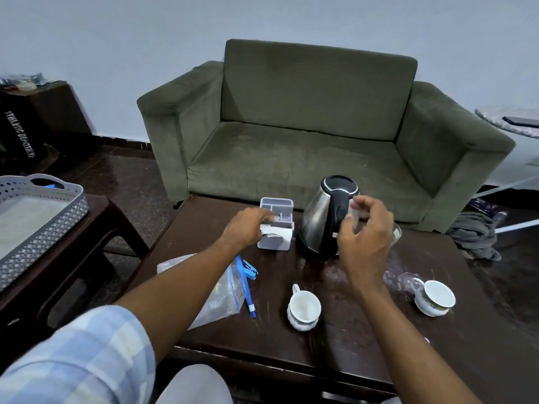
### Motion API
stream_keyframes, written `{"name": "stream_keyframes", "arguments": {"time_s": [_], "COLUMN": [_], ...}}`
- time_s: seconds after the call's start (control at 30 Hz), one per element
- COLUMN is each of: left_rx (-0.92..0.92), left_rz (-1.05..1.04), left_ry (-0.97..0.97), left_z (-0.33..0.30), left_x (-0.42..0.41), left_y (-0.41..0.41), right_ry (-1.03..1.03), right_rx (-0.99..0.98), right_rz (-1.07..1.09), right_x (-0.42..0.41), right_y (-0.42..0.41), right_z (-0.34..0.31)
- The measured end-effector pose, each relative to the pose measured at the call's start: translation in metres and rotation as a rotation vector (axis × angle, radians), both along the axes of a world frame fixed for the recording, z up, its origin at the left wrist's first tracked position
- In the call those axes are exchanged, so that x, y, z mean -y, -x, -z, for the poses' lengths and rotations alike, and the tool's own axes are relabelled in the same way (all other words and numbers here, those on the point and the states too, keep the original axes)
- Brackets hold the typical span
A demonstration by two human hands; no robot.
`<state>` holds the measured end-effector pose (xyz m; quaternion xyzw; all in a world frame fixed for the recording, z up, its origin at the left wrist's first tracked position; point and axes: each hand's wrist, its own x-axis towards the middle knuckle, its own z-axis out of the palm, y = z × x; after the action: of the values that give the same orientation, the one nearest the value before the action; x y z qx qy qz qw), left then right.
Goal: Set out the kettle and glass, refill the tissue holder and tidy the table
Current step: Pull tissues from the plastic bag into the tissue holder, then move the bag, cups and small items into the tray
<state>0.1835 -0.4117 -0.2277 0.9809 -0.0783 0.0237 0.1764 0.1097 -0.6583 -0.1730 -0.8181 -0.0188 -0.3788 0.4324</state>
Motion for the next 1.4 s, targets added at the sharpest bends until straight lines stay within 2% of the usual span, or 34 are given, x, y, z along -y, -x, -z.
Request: {"name": "stream_keyframes", "arguments": {"time_s": [0.07,0.13,0.2,0.33,0.4,0.5,0.67,0.93,1.07,1.13,1.17,1.23,1.3,1.33,1.4], "left_rx": [0.009,0.0,-0.004,-0.001,-0.032,-0.089,-0.044,-0.092,-0.051,-0.073,-0.126,-0.261,-0.352,-0.37,-0.376], "left_rz": [-0.012,-0.045,-0.061,-0.069,-0.053,-0.02,-0.026,-0.082,-0.087,-0.142,-0.177,-0.249,-0.299,-0.304,-0.285], "left_ry": [0.06,0.172,0.261,0.274,0.207,0.082,0.085,0.061,0.159,0.127,0.071,-0.012,-0.014,0.013,0.105], "left_z": [0.002,0.005,0.005,0.003,0.001,0.001,0.008,-0.005,-0.02,-0.024,-0.027,-0.029,-0.027,-0.025,-0.018], "left_x": [0.0,-0.001,0.0,0.001,0.0,0.0,0.01,0.013,0.001,-0.01,-0.016,-0.031,-0.046,-0.052,-0.063], "left_y": [0.0,0.003,0.006,0.014,0.016,0.016,0.016,0.01,0.028,0.036,0.041,0.048,0.054,0.057,0.061], "right_ry": [-0.104,-0.167,-0.148,-0.037,0.028,0.049,0.086,0.062,-0.059,-0.097,-0.111,-0.105,-0.071,-0.046,0.011], "right_rx": [-0.276,-0.56,-0.666,-0.645,-0.617,-0.607,-0.629,-0.67,-0.737,-0.761,-0.719,-0.509,-0.32,-0.291,-0.362], "right_rz": [0.053,0.0,-0.051,0.008,0.065,0.086,0.118,0.114,0.003,0.026,0.058,0.107,0.074,0.016,-0.157], "right_x": [0.006,0.007,0.005,-0.006,-0.01,-0.014,-0.01,-0.006,0.008,0.014,0.015,0.01,-0.003,-0.012,-0.031], "right_y": [-0.005,-0.01,-0.013,-0.018,-0.02,-0.021,-0.023,-0.024,-0.024,-0.017,-0.008,0.015,0.039,0.049,0.06], "right_z": [0.011,0.024,0.033,0.036,0.035,0.034,0.035,0.033,0.028,0.028,0.028,0.032,0.038,0.041,0.049]}}
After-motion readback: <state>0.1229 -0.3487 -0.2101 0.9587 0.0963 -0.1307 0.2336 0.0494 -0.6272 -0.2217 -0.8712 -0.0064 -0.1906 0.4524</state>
